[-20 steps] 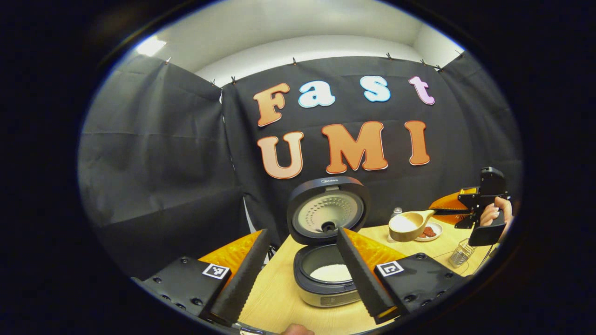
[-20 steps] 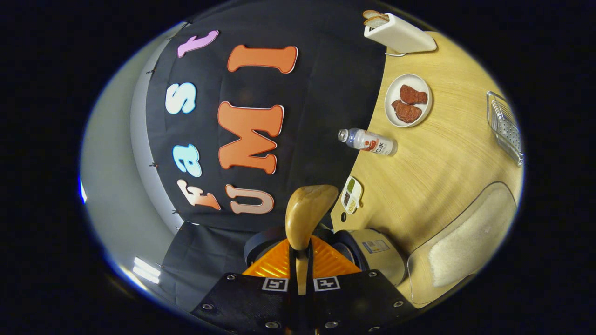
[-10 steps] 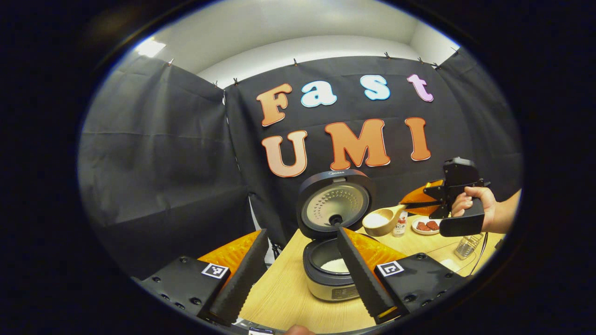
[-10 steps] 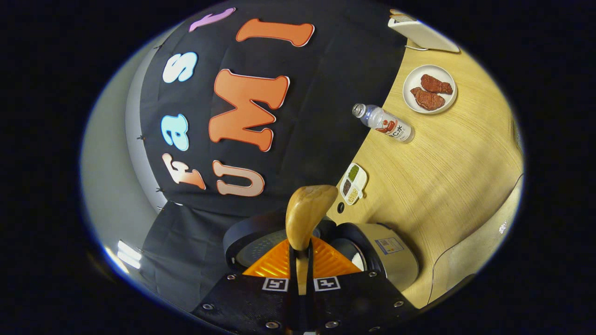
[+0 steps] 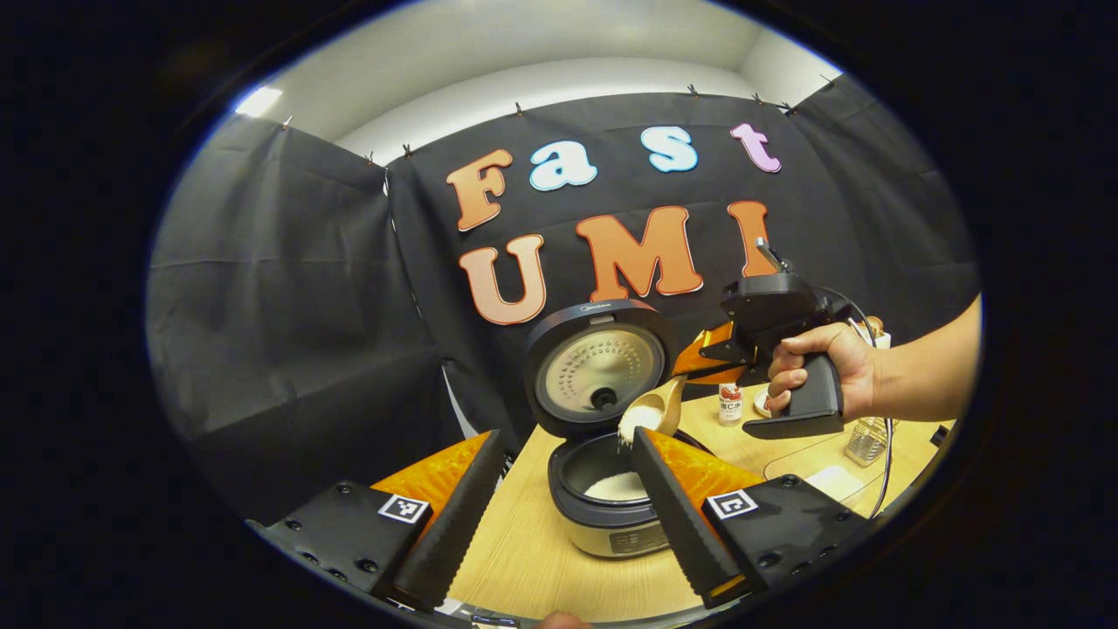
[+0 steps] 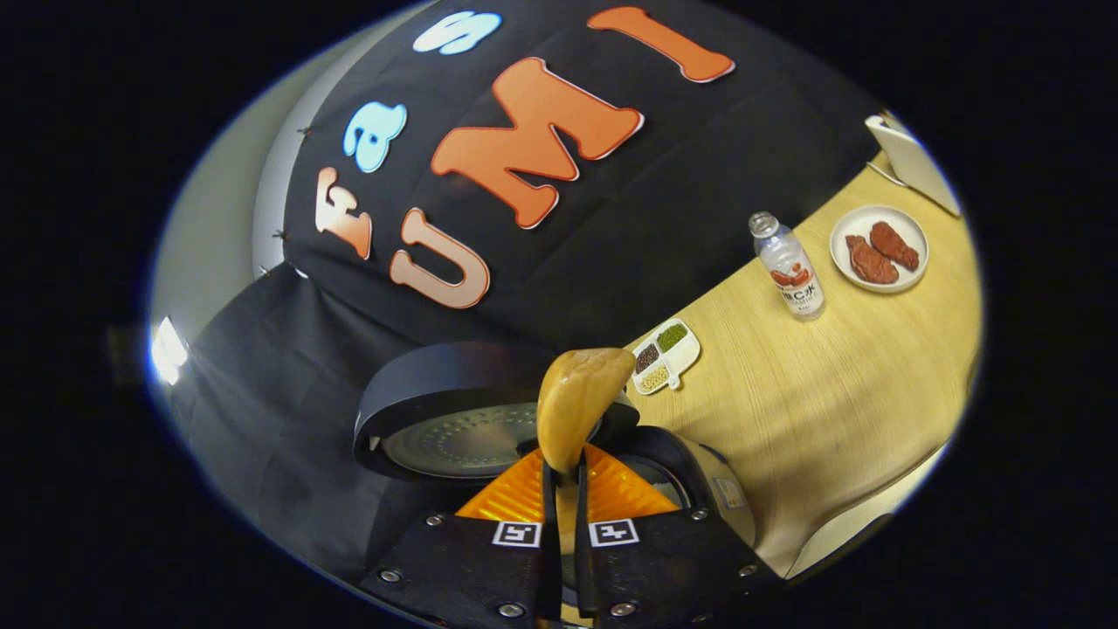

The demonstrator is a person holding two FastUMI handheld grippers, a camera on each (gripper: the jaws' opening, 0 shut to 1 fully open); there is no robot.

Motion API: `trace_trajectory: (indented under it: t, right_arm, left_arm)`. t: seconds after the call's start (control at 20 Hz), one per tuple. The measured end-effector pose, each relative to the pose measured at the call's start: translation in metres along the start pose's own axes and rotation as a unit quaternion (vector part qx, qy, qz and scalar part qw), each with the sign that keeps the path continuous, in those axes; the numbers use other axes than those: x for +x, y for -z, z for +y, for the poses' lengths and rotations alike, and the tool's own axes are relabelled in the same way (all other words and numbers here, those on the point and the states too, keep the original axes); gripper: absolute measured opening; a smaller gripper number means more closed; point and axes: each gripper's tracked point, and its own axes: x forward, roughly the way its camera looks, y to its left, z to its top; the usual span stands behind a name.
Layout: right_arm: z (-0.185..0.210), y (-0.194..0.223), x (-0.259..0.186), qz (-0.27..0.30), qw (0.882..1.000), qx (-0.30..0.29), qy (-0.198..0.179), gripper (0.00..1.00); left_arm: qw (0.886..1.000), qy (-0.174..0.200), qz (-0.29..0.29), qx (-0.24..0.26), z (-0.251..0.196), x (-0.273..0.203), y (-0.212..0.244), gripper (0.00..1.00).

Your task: Close the left gripper, press the button to open the rice cooker; take a wooden spoon from the chopstick holder with the right hand, scoop a spoonful of rice and pour it into the rice cooker, then put the wooden spoon back into the chopstick holder.

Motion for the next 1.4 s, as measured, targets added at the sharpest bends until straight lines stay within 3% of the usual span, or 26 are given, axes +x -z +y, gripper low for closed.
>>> trace_trajectory:
  t: [0.35, 0.7, 0.9, 0.95, 1.0, 1.15, 1.2, 1.25, 1.4]
  right_arm:
    - [0.007, -0.012, 0.000, -0.018, 0.994, -0.101, 0.024, 0.06]
    - [0.012, -0.021, -0.001, -0.034, 0.981, -0.186, 0.037, 0.06]
    - [0.014, -0.018, 0.001, -0.035, 0.974, -0.219, 0.034, 0.06]
    - [0.015, -0.018, 0.000, -0.035, 0.973, -0.226, 0.032, 0.06]
    - [0.016, -0.019, -0.001, -0.038, 0.971, -0.236, 0.032, 0.06]
    - [0.020, -0.016, -0.002, -0.038, 0.964, -0.262, 0.030, 0.06]
    - [0.025, -0.015, -0.003, -0.038, 0.962, -0.269, 0.027, 0.06]
    - [0.027, -0.013, -0.003, -0.038, 0.960, -0.278, 0.024, 0.06]
    - [0.033, -0.009, -0.004, -0.039, 0.948, -0.315, 0.019, 0.06]
  left_arm:
    - [1.000, 0.004, 0.003, 0.001, -0.001, 0.002, 0.004, 1.00]
    - [1.000, 0.008, 0.003, 0.002, -0.004, 0.002, 0.003, 1.00]
    - [1.000, 0.009, 0.003, 0.005, -0.004, 0.001, 0.002, 1.00]
    - [1.000, 0.008, 0.004, 0.005, -0.004, 0.001, 0.002, 0.93]
    - [1.000, 0.009, 0.004, 0.005, -0.004, 0.001, 0.003, 1.00]
    - [1.000, 0.007, 0.007, 0.004, -0.004, 0.001, 0.004, 1.00]
    - [1.000, 0.006, 0.008, 0.003, -0.004, 0.001, 0.005, 0.93]
    - [1.000, 0.005, 0.009, 0.003, -0.003, 0.001, 0.006, 1.00]
    - [1.000, 0.004, 0.010, 0.003, -0.003, 0.001, 0.005, 1.00]
